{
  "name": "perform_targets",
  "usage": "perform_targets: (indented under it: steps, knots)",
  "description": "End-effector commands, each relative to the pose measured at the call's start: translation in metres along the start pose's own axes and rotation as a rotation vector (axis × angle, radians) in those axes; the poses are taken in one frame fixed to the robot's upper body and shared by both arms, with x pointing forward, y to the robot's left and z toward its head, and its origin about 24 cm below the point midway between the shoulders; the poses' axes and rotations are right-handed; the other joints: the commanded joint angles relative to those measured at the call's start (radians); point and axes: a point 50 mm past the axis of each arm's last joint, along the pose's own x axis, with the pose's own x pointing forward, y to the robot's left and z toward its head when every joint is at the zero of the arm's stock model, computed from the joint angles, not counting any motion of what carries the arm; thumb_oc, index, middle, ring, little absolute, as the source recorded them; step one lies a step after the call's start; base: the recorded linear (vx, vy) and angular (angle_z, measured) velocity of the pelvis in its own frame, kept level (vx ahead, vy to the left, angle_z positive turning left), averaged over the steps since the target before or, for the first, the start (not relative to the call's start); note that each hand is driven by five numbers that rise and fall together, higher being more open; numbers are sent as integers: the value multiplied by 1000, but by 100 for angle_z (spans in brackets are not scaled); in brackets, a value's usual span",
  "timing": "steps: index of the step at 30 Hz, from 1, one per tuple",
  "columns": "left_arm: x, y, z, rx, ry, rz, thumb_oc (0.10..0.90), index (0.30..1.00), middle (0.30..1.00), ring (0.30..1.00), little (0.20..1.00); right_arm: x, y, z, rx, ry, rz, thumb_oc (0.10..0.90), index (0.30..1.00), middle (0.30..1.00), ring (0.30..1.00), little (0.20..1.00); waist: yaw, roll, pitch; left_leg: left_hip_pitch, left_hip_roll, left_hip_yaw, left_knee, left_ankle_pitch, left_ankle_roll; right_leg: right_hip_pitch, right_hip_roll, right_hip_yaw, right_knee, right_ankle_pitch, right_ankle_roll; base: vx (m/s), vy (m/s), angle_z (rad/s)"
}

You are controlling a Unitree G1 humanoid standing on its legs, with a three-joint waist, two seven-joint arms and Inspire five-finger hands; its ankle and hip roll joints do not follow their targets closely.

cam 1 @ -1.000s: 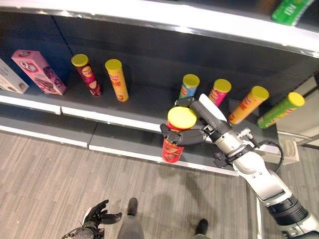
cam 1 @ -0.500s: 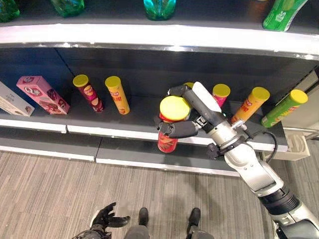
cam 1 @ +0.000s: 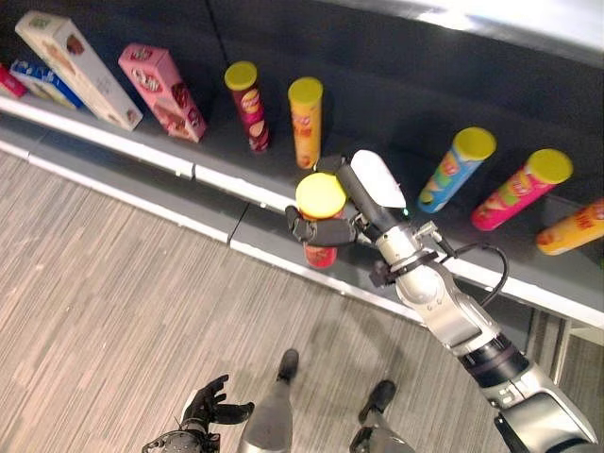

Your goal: Put the goods on the table back onto the shelves and tidy them up.

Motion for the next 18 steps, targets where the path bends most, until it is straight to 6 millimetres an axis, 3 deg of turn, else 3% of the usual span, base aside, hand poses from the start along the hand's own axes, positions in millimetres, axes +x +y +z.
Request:
perform_targets:
  steps: [1, 3, 6, 9, 11, 18]
  knots:
    - [-1, 17, 12, 35, -76, 52, 800, 900, 900, 900, 900, 33, -72, 36, -132, -205, -405, 400, 300, 300, 300, 300, 13, 0, -50, -11, -35, -6, -14, -63, 15, 33, -77, 36, 108, -116, 82, -42, -12, 49]
    - [0, 17, 14, 33, -86, 50, 800, 900, 900, 900, 900, 36, -79, 31, -169, -185, -439, 400, 300, 300, 300, 300, 17, 3, -44, -23, -37, -10, -13, -60, 15, 25, -78, 31, 112, -118, 82, -31, -8, 35]
    - [1, 16, 20, 35, -108, 43, 800, 900, 900, 900, 900, 44, -109, 11, -305, -101, -571, 400, 300, 300, 300, 300, 34, 8, -26, -57, -37, -17, -8, -60, 11, 9, -80, 24, 110, -123, 84, -36, -32, 17]
    - [2, 15, 25, 33, -124, 40, 800, 900, 900, 900, 900, 45, -120, 3, -347, -61, -619, 400, 300, 300, 300, 300, 38, 11, -21, -71, -40, -21, -9, -51, 11, 1, -83, 17, 107, -117, 86, -22, -4, 6]
    - [4, 8, 40, 34, -179, 22, 800, 900, 900, 900, 900, 38, -147, -16, -428, 33, -754, 400, 300, 300, 300, 300, 38, 19, -8, -96, -46, -35, -11, -51, 5, -9, -83, 2, 102, -121, 89, -20, -53, 0]
    - [5, 5, 47, 52, -209, 6, 800, 900, 900, 900, 900, 41, -148, -30, -338, 119, -811, 400, 300, 300, 300, 300, 43, 26, 4, -115, -50, -42, -12, -47, 3, -22, -83, -4, 97, -118, 91, -6, -9, 2]
